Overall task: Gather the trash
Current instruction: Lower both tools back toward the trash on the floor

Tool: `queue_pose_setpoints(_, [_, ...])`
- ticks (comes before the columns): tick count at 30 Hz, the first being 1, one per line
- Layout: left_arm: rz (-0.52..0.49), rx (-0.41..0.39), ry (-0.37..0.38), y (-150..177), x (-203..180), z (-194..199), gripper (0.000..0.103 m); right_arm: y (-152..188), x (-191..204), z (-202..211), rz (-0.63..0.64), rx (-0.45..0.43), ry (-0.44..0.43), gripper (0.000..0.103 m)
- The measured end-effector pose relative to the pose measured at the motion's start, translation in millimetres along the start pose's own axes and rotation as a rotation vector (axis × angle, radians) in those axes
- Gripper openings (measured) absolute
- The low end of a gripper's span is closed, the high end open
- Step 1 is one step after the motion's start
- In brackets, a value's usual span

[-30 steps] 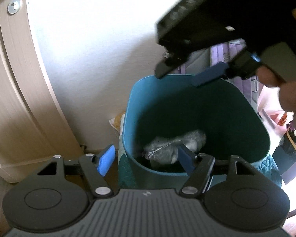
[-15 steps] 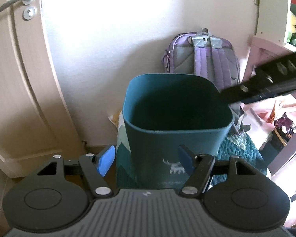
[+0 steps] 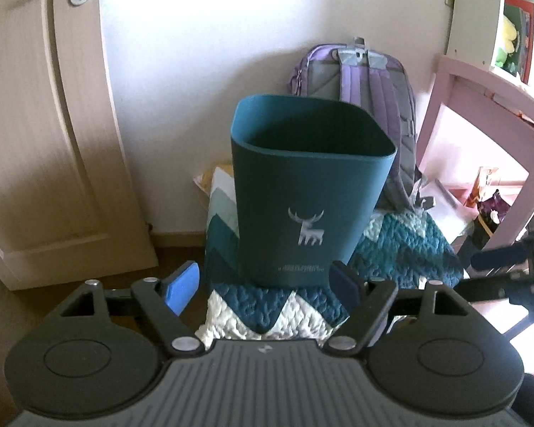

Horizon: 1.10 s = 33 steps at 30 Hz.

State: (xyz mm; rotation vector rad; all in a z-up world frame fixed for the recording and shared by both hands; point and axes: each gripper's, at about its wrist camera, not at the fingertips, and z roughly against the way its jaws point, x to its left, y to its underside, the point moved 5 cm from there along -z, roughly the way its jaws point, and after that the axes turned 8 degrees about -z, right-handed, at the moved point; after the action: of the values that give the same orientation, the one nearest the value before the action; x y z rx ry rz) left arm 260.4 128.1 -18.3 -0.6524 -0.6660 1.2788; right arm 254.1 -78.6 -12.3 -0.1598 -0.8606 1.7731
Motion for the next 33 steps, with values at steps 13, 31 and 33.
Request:
queue_pose_setpoints(13, [0.121,0.078,-0.021,100.1,41.6,-96.6,0.103,123.7,-65.4,-115.2,0.090,0.084,0.064,0.053])
queue_pose_setpoints(31, [0.020,0.535,-0.076,310.9,32.7,-331.6,0.103,246.5,-198.2,-326.7,0.010,0.403,0.273,0.053])
queue_pose_setpoints(33, [-0.003,0.580,-0.079,333.0,28.0,-353.8,0.103,251.3,-212.5,-346.2,-0.003,0.434,0.309,0.053])
